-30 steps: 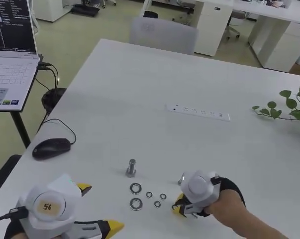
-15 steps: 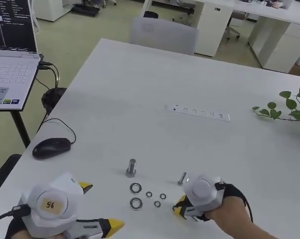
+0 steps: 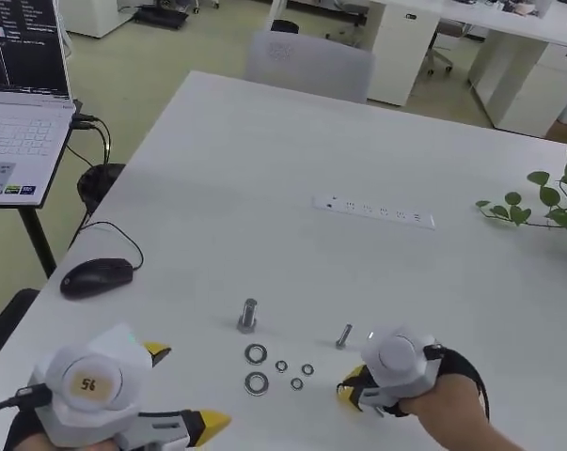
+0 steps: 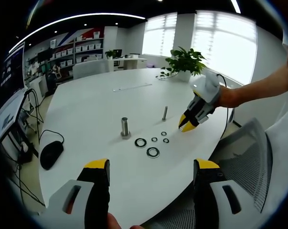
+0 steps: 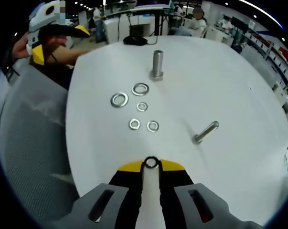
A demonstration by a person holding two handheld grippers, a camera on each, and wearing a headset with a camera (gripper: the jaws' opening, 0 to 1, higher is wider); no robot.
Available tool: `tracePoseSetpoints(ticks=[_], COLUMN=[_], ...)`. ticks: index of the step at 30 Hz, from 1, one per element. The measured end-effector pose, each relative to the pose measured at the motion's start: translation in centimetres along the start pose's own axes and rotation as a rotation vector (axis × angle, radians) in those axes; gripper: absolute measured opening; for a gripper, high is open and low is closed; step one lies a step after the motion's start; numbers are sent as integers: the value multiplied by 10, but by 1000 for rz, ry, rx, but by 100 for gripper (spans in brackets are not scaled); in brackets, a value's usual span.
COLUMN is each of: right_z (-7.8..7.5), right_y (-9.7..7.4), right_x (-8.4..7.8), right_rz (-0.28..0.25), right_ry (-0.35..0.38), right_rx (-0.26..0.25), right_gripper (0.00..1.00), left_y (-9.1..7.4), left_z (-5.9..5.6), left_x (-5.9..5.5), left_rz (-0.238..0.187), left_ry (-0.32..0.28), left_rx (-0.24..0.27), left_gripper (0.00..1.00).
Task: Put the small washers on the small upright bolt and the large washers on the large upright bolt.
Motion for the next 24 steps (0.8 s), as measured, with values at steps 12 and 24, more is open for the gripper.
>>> tracePoseSetpoints(ticks=[12,24], right_z=[-33,-69], right_y=[-18,-21], right_x=[18,46], right_rz=[-36,-50], right_ry=[25,-23], right_rx=[-87,-128], right_gripper=[13,13], left_y=[-1,-2], left_z=[-1,-1], left_x=[1,4], left_rz=[-3,-10], left_ry=[-3,1], left_rx=[3,3], left_gripper=[71,71])
Point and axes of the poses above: the centre of the closed fingertips' face, and the gripper's own axes: y roughly forward along the fingers, z roughly to its left, x roughly out of its top, the point moved 5 cm from there along -y, roughly backward along the fingers, and after that the axes turned 15 degrees about -x, right-handed, at the moved point
